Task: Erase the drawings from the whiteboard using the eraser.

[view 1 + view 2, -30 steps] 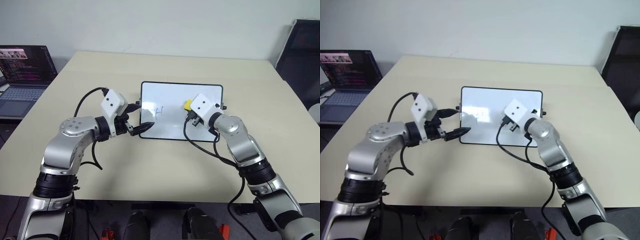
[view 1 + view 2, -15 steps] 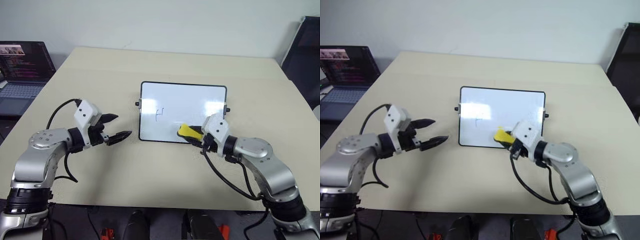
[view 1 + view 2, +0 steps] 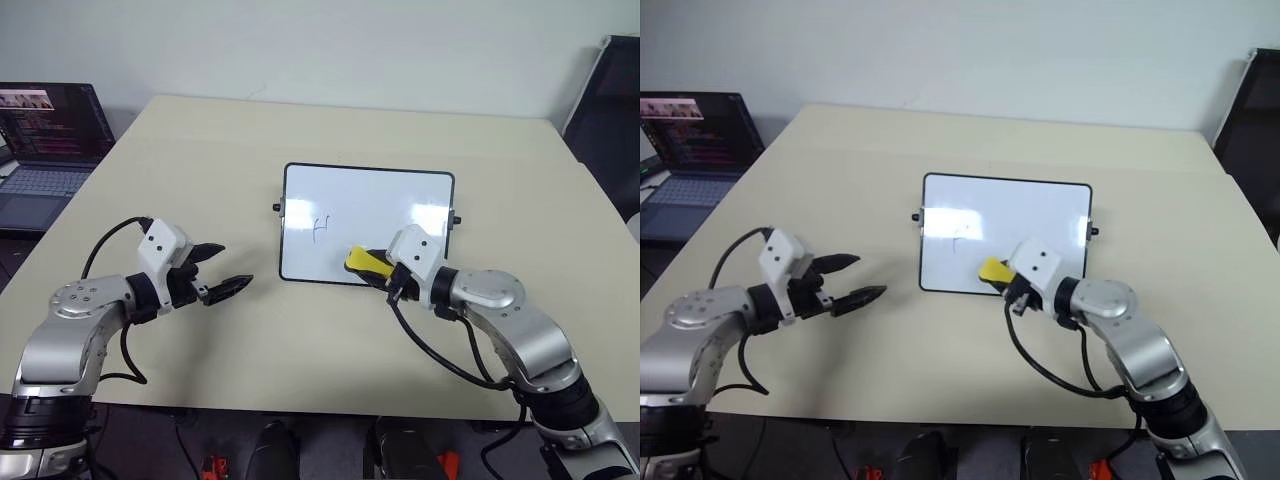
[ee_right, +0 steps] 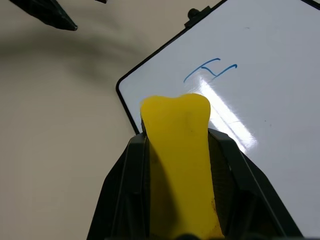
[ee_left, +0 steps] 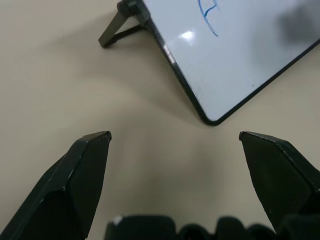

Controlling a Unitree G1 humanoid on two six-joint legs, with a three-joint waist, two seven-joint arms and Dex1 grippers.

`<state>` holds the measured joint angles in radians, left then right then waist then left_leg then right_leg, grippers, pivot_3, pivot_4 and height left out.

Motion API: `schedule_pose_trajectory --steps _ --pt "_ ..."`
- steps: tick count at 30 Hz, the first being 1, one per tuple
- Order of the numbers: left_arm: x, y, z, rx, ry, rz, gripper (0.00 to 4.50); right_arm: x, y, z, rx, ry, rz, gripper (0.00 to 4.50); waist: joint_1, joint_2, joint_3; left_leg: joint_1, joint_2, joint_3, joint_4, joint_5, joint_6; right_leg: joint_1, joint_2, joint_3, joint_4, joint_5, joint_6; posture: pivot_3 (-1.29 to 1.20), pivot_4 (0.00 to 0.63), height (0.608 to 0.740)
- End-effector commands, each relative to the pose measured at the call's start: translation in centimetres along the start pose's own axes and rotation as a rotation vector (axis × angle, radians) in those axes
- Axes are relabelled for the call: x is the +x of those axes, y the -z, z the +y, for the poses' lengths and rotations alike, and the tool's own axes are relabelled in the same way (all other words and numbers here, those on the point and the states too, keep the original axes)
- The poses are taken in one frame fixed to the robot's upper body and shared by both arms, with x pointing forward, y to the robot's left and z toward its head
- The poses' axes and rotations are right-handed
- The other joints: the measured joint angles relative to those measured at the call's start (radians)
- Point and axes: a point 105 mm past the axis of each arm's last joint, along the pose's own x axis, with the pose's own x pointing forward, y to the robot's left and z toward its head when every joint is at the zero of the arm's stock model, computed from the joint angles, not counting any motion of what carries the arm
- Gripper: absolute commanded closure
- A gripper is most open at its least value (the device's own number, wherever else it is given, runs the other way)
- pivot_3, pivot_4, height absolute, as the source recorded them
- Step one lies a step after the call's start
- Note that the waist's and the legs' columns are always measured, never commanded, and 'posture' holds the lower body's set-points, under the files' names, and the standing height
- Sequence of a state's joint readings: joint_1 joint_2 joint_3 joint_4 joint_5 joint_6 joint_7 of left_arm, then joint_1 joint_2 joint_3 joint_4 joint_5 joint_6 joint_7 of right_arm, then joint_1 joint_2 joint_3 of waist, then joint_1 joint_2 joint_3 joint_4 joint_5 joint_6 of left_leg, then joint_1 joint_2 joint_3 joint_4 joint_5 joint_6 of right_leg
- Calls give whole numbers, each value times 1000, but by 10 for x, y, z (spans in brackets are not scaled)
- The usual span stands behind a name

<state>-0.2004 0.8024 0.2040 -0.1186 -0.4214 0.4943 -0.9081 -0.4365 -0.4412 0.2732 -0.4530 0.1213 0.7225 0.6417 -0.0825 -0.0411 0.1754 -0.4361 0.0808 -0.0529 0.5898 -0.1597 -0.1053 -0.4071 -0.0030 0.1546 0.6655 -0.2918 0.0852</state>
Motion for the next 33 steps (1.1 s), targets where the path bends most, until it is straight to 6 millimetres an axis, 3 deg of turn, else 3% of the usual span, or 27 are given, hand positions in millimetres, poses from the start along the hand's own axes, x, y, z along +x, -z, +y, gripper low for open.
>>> schedule_pose_trajectory --steps 1,8,15,18,22,26,29,33 --pt "-3 -17 -3 32 -8 -53 0 4 -13 -7 -44 43 -43 3276 0 0 0 0 0 0 0 0 0 0 0 0 0 0 0 0 150 740" --pt "-2 -21 -4 27 -13 -65 0 6 -28 -14 -86 93 -131 3276 0 0 0 0 0 0 0 0 0 0 0 0 0 0 0 0 150 740" --pt "0 -19 -5 18 -12 -63 0 10 -24 -7 -129 61 -106 3276 0 0 0 0 0 0 0 0 0 0 0 0 0 0 0 0 150 740" --pt "0 -14 -6 7 -4 -45 0 20 -20 -7 -196 55 -67 3276 0 0 0 0 0 0 0 0 0 0 0 0 1 0 0 0 150 740" --pt "0 -12 -5 5 6 -32 0 54 -30 -37 -336 192 -17 3277 -8 1 0 2 0 0 1 0 0 0 1 0 2 1 0 0 150 740" --pt "2 -12 -9 6 42 -25 0 75 -39 -53 -341 250 -19 3279 -6 0 0 2 0 0 2 1 0 -1 1 0 9 1 0 0 150 740" --pt "3 -12 -9 11 48 -25 0 86 -29 -50 -355 209 33 3279 1 0 0 2 0 -2 1 0 0 -2 1 -2 13 1 0 0 150 740" --pt "3 -12 -10 15 51 -27 0 87 -3 -27 -386 33 142 3282 -1 0 0 2 0 -2 1 0 0 -2 1 -2 14 0 -1 0 150 740"
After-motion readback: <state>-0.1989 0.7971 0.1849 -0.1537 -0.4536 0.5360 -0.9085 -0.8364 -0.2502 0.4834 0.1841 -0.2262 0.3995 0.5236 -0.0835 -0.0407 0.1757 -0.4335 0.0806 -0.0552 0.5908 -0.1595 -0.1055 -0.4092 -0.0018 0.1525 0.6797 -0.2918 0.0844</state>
